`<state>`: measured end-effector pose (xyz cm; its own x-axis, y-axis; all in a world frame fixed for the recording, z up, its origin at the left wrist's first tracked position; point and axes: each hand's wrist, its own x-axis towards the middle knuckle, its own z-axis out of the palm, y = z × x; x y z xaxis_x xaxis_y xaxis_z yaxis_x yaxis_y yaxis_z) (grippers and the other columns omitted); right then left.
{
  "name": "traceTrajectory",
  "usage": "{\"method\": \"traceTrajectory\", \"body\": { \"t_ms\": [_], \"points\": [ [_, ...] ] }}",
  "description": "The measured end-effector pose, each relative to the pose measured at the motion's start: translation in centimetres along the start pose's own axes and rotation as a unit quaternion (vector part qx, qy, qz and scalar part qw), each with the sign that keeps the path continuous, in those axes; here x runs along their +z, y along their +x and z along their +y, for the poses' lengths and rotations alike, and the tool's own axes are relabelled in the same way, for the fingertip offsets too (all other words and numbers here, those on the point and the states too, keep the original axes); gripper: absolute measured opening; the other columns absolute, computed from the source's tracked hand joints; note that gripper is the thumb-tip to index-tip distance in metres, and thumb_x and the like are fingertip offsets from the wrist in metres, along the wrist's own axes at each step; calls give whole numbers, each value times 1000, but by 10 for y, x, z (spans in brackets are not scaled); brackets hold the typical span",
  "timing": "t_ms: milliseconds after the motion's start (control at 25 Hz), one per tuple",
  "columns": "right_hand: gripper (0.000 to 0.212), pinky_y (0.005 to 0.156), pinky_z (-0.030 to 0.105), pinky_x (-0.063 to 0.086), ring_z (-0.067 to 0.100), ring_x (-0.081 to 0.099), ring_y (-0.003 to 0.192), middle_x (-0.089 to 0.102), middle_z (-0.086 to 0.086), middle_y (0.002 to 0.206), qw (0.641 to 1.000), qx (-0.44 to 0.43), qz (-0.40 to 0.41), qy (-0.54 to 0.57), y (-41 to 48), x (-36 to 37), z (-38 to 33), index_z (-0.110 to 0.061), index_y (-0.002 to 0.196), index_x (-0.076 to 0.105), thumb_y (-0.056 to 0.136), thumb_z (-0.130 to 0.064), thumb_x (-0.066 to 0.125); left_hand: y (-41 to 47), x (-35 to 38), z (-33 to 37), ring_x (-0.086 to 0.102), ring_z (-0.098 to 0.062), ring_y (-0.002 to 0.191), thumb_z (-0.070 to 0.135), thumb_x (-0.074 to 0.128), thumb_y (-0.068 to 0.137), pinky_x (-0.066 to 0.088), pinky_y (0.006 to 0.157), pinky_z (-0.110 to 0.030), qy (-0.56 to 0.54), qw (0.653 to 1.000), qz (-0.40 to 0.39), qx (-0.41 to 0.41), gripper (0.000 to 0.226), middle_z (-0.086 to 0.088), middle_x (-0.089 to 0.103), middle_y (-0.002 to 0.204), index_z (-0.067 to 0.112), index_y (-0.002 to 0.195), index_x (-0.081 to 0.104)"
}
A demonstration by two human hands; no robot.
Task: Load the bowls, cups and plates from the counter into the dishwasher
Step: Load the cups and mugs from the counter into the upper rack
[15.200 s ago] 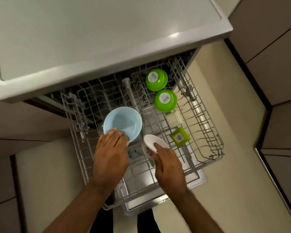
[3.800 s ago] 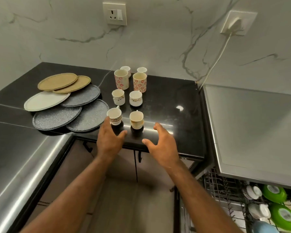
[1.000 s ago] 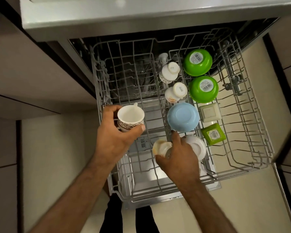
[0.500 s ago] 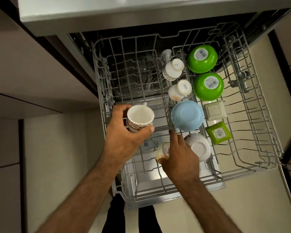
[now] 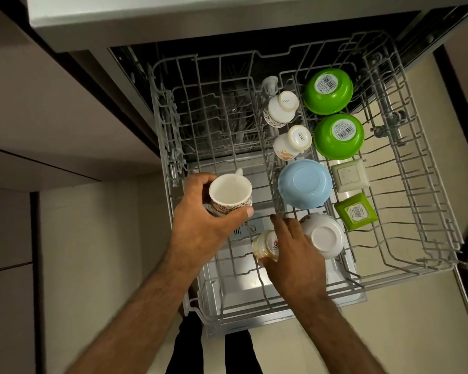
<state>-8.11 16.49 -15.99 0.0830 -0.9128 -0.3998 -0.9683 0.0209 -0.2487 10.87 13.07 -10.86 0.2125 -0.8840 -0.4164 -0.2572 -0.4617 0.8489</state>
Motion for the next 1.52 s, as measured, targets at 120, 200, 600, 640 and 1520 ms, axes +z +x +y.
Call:
{"method": "traceTrajectory", "body": {
  "t_ms": [120,200,600,640,1520],
  "points": [
    [100,89,39,57,21,54,126,41,-5,149,998,0,5,63,6,-12,1,-31,150,34,68,-50,88,2,1,-2,67,-6,103,33,92,72,57,79,-17,-52,997,-30,-37,67,13,65,116,32,127,53],
    [95,90,34,57,13,55,122,44,-14,143,973,12,16,228,10,-23,-2,-33,147,38,68,-50,88,3,4,-5,70,-10,105,39,89,70,60,82,-26,-91,993,-51,-56,66,9,68,118,32,126,56],
    [73,87,44,60,19,70,111,69,-2,126,768,40,46,637,18,-40,-30,-19,140,48,78,-4,83,-2,14,1,75,-26,103,36,70,91,63,85,-38,-275,946,-80,-153,44,-11,77,110,7,124,70],
    [71,83,37,61,15,71,107,70,-2,124,785,41,70,614,19,-44,-27,-20,138,50,78,-3,83,-1,13,0,75,-23,104,46,72,88,62,89,-40,-247,954,-80,-149,57,-7,76,115,11,133,65],
    [78,92,39,52,26,54,124,61,3,136,988,-103,66,93,61,-33,-18,-25,147,45,78,-12,80,-12,-9,-2,67,-8,113,72,73,75,60,94,-40,-83,996,14,-41,91,9,60,136,38,152,39]
  ]
}}
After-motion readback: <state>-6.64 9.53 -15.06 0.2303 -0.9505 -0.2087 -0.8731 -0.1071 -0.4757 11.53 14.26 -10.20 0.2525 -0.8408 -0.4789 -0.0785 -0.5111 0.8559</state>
